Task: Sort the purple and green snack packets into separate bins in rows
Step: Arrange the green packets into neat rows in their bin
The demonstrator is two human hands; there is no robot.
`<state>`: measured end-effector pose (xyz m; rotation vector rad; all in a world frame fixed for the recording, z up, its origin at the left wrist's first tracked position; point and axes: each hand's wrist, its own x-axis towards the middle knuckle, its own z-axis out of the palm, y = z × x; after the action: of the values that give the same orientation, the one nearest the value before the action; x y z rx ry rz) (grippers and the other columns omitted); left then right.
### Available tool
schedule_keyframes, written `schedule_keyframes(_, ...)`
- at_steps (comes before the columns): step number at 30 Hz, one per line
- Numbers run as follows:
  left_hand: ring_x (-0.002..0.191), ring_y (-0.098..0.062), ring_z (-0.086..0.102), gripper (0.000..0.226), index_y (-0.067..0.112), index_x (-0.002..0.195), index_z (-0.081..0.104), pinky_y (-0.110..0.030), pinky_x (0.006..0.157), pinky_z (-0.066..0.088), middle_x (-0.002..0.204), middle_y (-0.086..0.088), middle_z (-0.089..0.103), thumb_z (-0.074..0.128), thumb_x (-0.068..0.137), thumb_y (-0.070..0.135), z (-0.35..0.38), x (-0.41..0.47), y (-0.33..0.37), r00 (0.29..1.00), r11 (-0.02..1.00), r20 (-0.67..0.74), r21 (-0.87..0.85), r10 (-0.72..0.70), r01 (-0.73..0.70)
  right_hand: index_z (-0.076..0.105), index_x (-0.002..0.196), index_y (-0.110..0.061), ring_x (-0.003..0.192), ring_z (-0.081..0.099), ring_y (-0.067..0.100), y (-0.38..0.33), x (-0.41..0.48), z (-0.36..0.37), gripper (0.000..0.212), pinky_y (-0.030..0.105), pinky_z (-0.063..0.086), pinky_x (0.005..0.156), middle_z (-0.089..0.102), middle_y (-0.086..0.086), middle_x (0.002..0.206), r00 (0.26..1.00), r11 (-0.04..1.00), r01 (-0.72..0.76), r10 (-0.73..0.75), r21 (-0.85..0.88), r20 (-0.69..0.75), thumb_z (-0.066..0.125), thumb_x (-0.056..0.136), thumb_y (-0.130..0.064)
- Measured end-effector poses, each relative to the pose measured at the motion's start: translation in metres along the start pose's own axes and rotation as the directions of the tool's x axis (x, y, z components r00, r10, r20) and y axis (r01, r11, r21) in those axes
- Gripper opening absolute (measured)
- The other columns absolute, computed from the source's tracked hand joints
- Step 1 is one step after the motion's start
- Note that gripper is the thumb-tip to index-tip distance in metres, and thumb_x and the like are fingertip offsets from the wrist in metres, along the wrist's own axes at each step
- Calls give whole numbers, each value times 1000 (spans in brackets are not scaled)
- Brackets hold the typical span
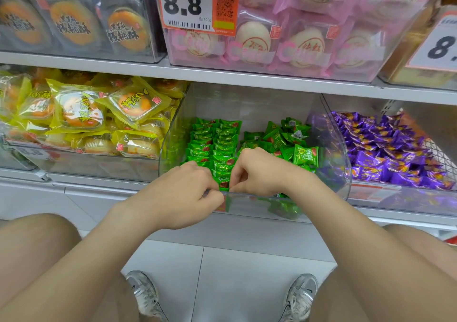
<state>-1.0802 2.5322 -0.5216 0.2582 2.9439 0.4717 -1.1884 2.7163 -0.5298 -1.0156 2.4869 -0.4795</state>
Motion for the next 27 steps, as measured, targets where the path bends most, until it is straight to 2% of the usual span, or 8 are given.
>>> schedule_keyframes(4,77,-21,49,43,16,70,57,-43,76,50,69,-4,58,31,87,46,3,1,-4,1000,999,2,35,-8,8,81,79,-19,56,68,5,0,-6,-13,31,22,53,57,72,-12,62,993,994,-104,102,23,59,73,96,-44)
schedule_keyframes(9,93,-15,58,50,27,94,76,-39,83,52,91,7,70,32,85,48,1,-2,-5,997,999,-74,38,31,-28,80,83,-1,63,77,15,0,-4,-8,45,33,66,74,78,3,70,938,919,-338,347,204,-11,78,89,-46)
schedule_keyframes(14,116,-17,55,64,23,122,73,-35,101,48,120,4,64,25,86,48,3,-1,0,994,998,-100,49,43,-38,80,91,-2,56,64,12,-13,-3,-2,37,19,51,52,73,-2,68,913,856,-404,398,322,89,88,80,-36)
schedule_keyframes(17,139,-11,44,58,21,145,61,-20,116,30,150,4,54,34,97,38,0,-2,6,988,998,-142,-5,63,-64,73,104,2,73,78,21,-7,-3,-4,36,31,65,69,80,6,82,884,758,-454,448,469,132,78,92,-32)
schedule_keyframes(19,149,-9,33,51,21,152,54,-16,118,20,162,3,43,39,104,30,-6,2,10,988,994,-114,23,106,-104,70,100,1,82,78,32,6,-1,-7,25,42,66,75,77,15,87,875,815,-439,483,378,-26,66,96,-23)
schedule_keyframes(22,161,-20,13,53,20,157,44,-38,130,18,173,-5,21,35,108,35,-14,25,19,991,982,55,133,125,-132,69,102,-7,99,67,39,25,-2,-11,18,43,60,81,69,18,102,855,927,-375,341,-12,-390,58,89,-12)
schedule_keyframes(24,163,-25,-2,58,22,163,32,-52,130,12,176,-5,3,31,108,41,-14,48,27,979,971,186,208,78,-117,68,110,-8,99,65,39,35,-2,-18,25,46,59,83,68,17,107,857,931,-330,224,-159,-464,61,86,-9)
schedule_keyframes(27,161,-27,-13,63,19,165,25,-57,130,4,176,-5,-10,27,107,45,-3,82,35,971,953,236,281,48,-116,67,117,-9,109,61,40,44,4,-30,31,48,55,92,66,17,112,874,922,-268,109,-281,-474,64,88,-18)
